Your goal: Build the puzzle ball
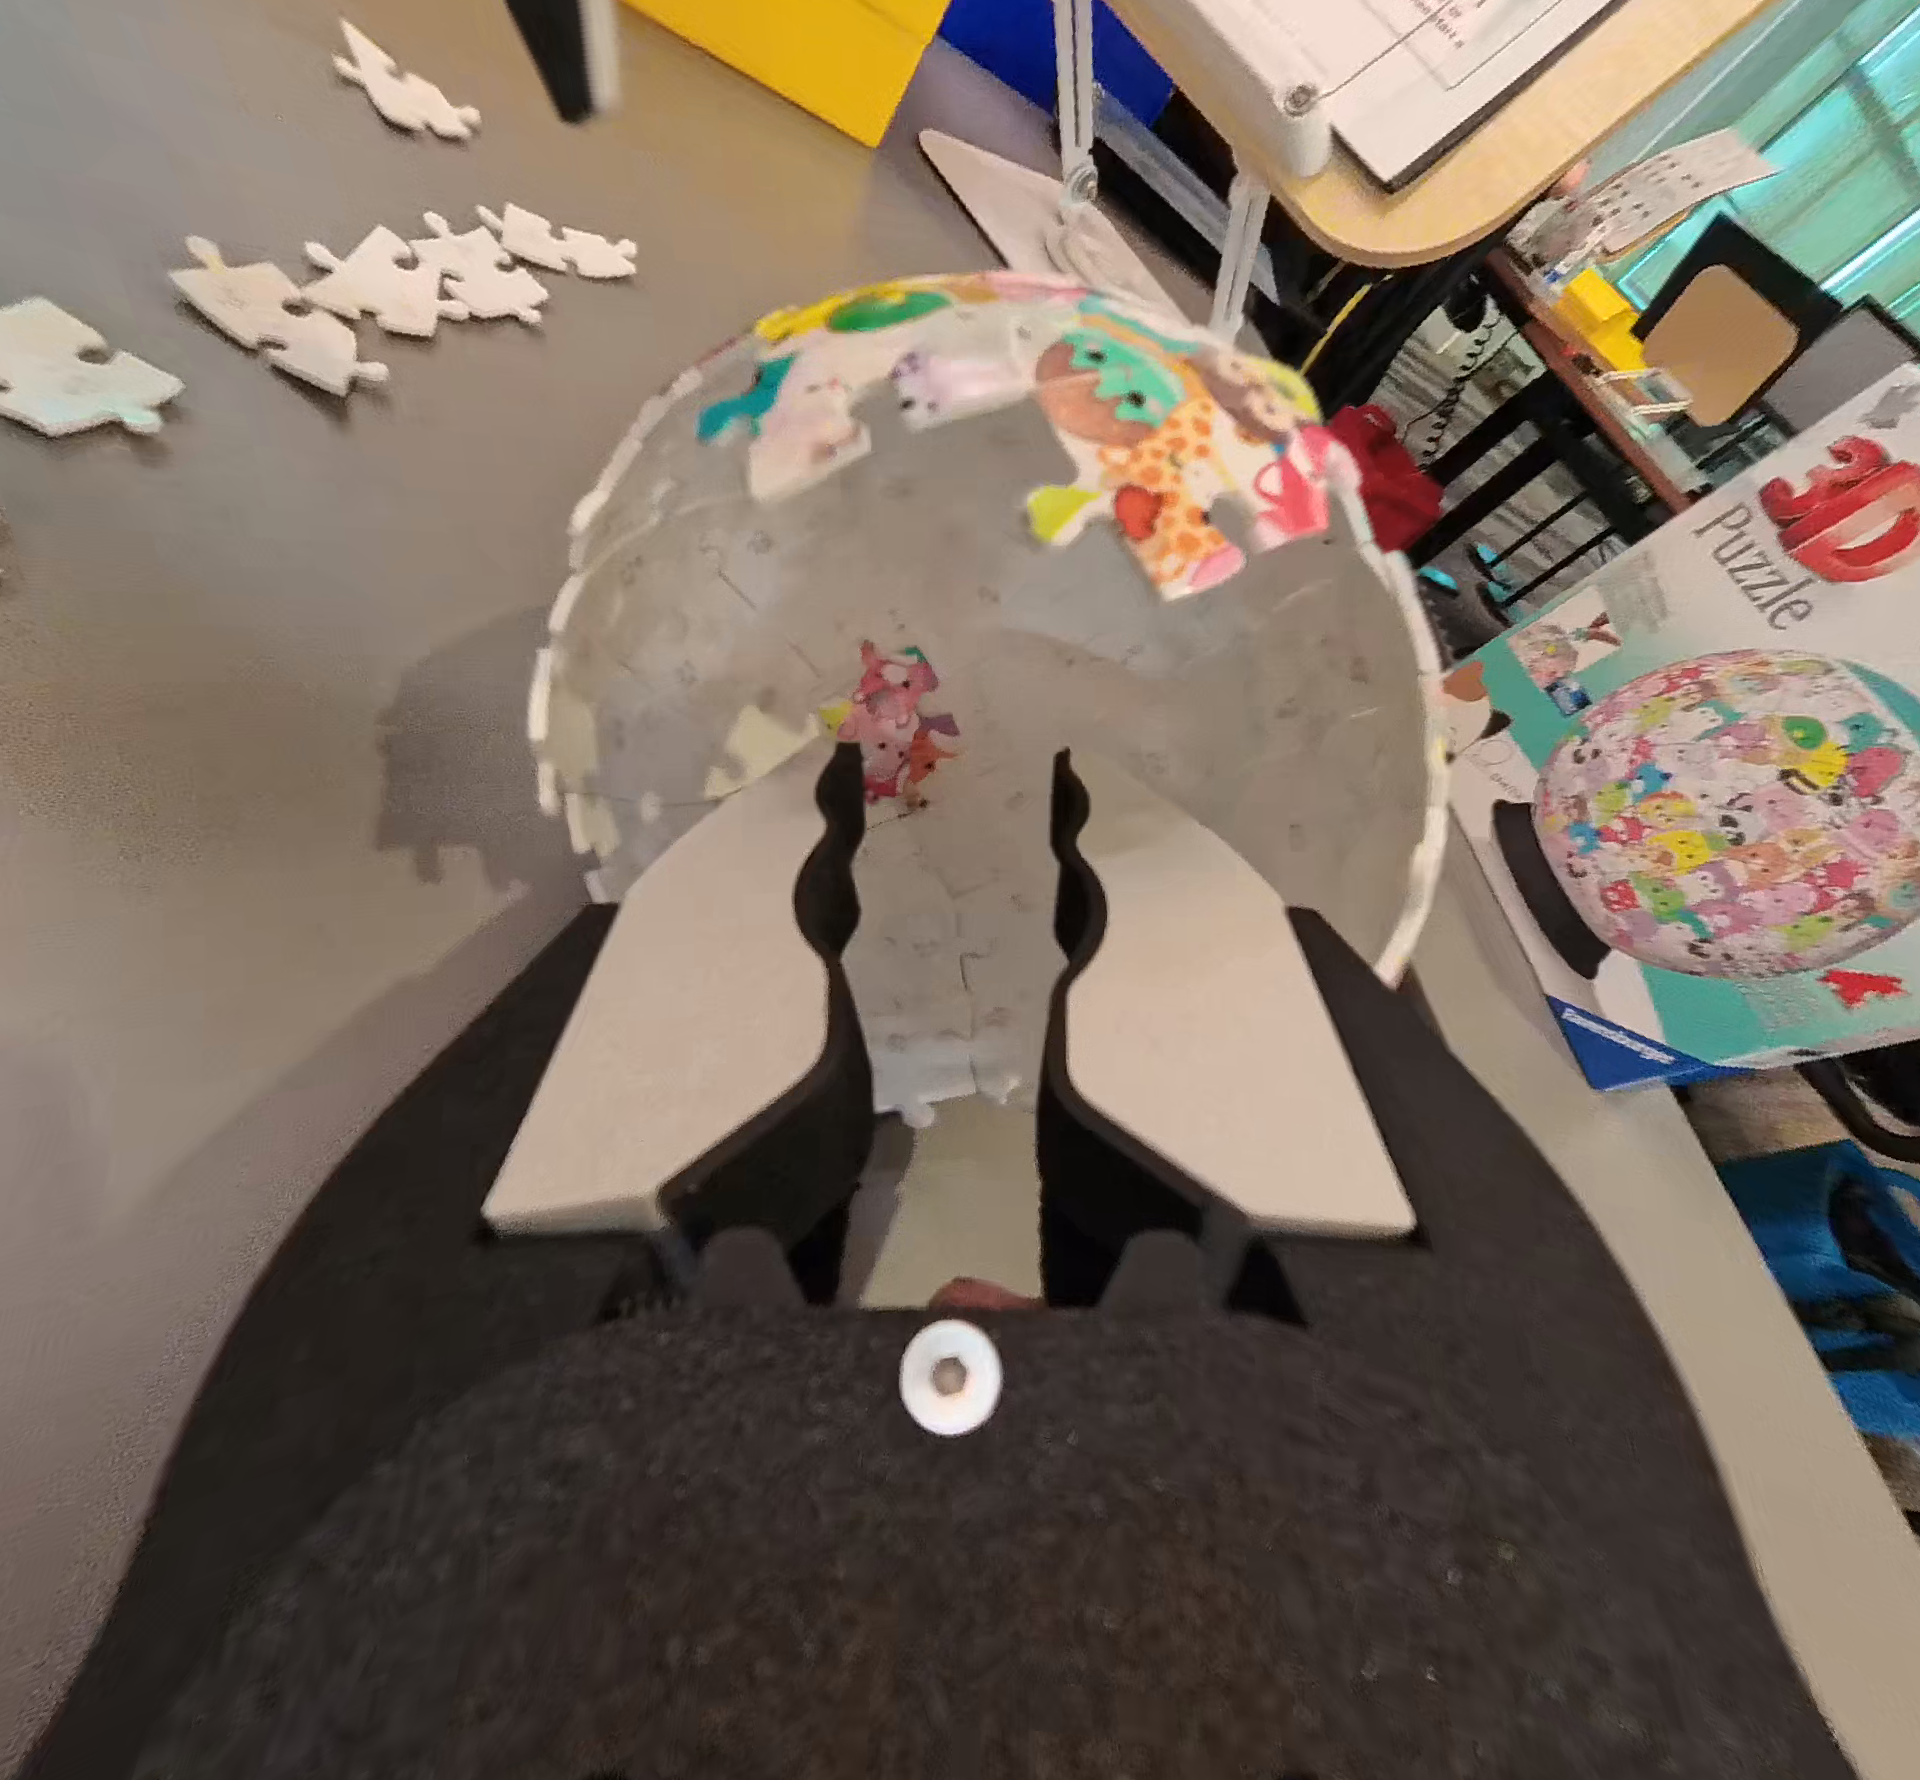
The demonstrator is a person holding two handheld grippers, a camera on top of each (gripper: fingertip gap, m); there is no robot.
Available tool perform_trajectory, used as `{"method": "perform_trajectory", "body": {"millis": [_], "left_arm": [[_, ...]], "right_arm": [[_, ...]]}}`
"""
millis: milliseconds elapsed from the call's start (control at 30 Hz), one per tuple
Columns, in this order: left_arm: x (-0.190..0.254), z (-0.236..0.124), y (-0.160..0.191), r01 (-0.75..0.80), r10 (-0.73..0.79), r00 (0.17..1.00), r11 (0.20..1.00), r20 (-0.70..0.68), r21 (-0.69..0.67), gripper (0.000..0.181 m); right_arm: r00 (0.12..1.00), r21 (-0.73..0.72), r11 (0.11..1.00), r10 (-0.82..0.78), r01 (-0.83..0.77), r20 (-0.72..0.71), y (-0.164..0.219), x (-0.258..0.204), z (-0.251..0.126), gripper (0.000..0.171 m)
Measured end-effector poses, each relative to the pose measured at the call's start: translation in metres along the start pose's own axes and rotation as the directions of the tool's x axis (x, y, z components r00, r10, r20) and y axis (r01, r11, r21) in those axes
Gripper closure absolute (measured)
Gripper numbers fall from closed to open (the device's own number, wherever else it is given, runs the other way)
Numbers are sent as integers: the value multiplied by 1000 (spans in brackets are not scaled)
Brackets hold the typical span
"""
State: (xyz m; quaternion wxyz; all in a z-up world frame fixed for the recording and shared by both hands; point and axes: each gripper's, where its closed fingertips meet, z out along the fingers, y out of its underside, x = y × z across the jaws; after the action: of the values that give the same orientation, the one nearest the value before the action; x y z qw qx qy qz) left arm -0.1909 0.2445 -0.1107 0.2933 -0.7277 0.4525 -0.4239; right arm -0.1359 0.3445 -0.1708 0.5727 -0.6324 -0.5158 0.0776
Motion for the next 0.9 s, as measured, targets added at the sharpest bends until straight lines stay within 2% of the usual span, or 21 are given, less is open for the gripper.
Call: {"method": "perform_trajectory", "body": {"millis": [100,200,467,700,767,900], "left_arm": [[21,1,8,-35,34,999,999,27,6,75],[45,-2,15,-40,40,999,999,30,13,75],[93,-30,43,-99,95,991,995,93,30,75],[113,-52,69,-107,99,980,994,174,36,75],[118,-58,72,-112,100,976,993,193,50,75],[125,-67,75,-124,108,968,991,225,59,74]], "right_arm": [[999,-26,998,-51,51,3,2,-7,-1,139],[993,-31,993,-115,116,14,0,-14,0,151],[970,-109,964,-238,242,50,-4,-9,4,146],[901,-167,885,-428,435,73,-3,-11,7,150],[894,-149,881,-444,449,66,-6,-11,8,156],[884,-129,875,-460,467,78,-11,-13,12,156]]}}
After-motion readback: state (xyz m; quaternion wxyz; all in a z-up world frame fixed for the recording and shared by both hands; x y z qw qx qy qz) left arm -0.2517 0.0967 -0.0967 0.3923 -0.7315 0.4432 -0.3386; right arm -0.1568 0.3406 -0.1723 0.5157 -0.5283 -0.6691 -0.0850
